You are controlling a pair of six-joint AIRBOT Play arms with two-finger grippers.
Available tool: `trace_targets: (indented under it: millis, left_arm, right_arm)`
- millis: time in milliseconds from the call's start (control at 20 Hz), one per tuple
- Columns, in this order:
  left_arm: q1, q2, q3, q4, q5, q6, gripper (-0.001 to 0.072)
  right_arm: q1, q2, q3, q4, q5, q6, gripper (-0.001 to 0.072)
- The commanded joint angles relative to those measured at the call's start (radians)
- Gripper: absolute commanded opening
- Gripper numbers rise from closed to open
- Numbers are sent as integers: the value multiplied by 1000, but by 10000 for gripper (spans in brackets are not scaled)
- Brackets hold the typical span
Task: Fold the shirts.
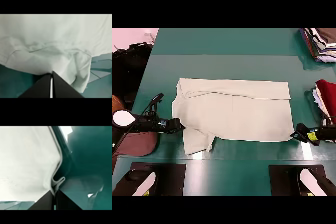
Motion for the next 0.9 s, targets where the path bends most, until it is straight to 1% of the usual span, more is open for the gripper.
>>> trace_targets:
  millis: [0, 50, 200, 350, 450, 500, 600, 650, 750, 850]
  left_arm:
    - [0, 77, 25, 97, -68, -42, 25]
    - [0, 128, 32, 125, -103, -67, 25]
    - [0, 265, 31, 128, -249, -121, 25]
    - [0, 367, 37, 69, -409, -170, 25]
    - [0, 370, 79, 44, -439, -176, 25]
    - [0, 359, 106, 48, -421, -173, 25]
    - [0, 286, 167, 73, -358, -136, 25]
    - [0, 226, 197, 89, -315, -100, 25]
    - [0, 95, 246, 130, -216, -61, 26]
    - [0, -39, 276, 134, -97, -26, 27]
  right_arm:
    - [72, 1, 101, -91, 84, 2, 17]
    - [88, 1, 142, -123, 130, 2, 16]
    - [128, 15, 223, -174, 249, 3, 16]
    - [145, 130, 231, -231, 303, 29, 16]
    - [119, 208, 232, -220, 339, 58, 15]
    - [108, 238, 232, -217, 338, 58, 14]
    - [103, 254, 234, -216, 317, 60, 14]
    - [103, 232, 250, -192, 296, 65, 14]
    - [118, 149, 319, -156, 244, 65, 14]
    - [165, 32, 411, -153, 154, 65, 14]
